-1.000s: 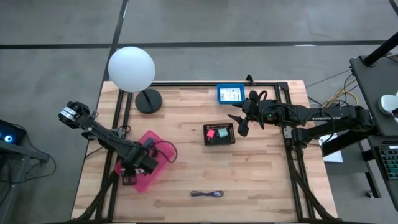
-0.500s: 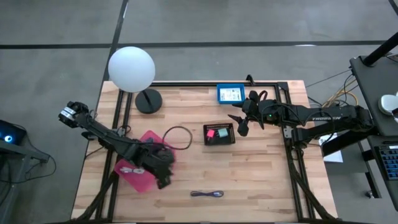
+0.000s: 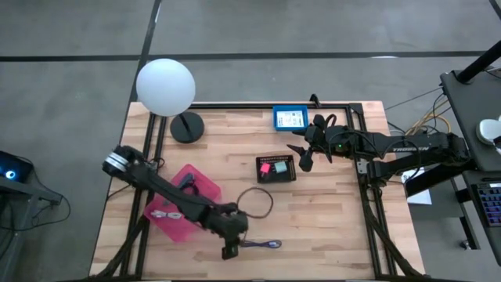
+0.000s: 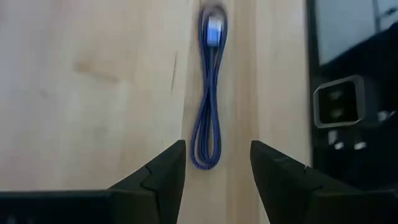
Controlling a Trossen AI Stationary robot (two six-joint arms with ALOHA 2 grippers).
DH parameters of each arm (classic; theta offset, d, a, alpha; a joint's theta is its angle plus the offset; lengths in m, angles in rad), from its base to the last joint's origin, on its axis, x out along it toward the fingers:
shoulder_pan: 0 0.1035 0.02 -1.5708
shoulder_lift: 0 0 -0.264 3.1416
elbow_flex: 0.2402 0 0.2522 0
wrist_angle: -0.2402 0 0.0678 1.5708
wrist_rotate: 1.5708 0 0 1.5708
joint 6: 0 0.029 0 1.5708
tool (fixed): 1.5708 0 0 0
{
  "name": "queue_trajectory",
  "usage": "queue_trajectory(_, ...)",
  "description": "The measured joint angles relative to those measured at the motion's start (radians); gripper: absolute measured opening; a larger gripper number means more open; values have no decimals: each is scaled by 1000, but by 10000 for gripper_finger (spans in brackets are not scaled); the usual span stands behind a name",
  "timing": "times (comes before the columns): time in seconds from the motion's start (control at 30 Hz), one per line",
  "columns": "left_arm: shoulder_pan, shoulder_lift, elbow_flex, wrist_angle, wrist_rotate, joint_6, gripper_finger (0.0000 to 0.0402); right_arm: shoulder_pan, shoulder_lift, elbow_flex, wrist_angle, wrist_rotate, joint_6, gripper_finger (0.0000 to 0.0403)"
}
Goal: Pick and place items into bin
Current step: Put the violet charger cable into the pink bin
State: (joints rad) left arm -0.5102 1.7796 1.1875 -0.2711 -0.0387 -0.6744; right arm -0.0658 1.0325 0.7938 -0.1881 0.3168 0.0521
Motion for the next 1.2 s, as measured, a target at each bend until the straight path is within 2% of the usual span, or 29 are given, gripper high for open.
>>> queue_trajectory(0.2, -2, 102, 53, 6, 23, 4, 163, 0, 0, -5, -1, 0, 7, 228)
queue_trajectory(0.37, -9, 163, 96, 27, 48, 109, 164, -1, 0, -5, -3, 0, 19, 228)
queue_trajectory(0.8, -9, 241, 84, 70, 36, 80, 159, -1, 0, -5, -1, 0, 16, 228)
queue_trajectory(0.93, -8, 242, 82, 64, 30, 85, 118, -1, 0, -5, -1, 0, 17, 228)
queue_trajectory(1.1, -7, 241, 79, 61, 37, 78, 24, -1, 0, -5, 0, 0, 16, 228)
queue_trajectory(1.2, -9, 230, 77, 44, 52, 52, 11, -1, 0, -5, 0, 0, 16, 228)
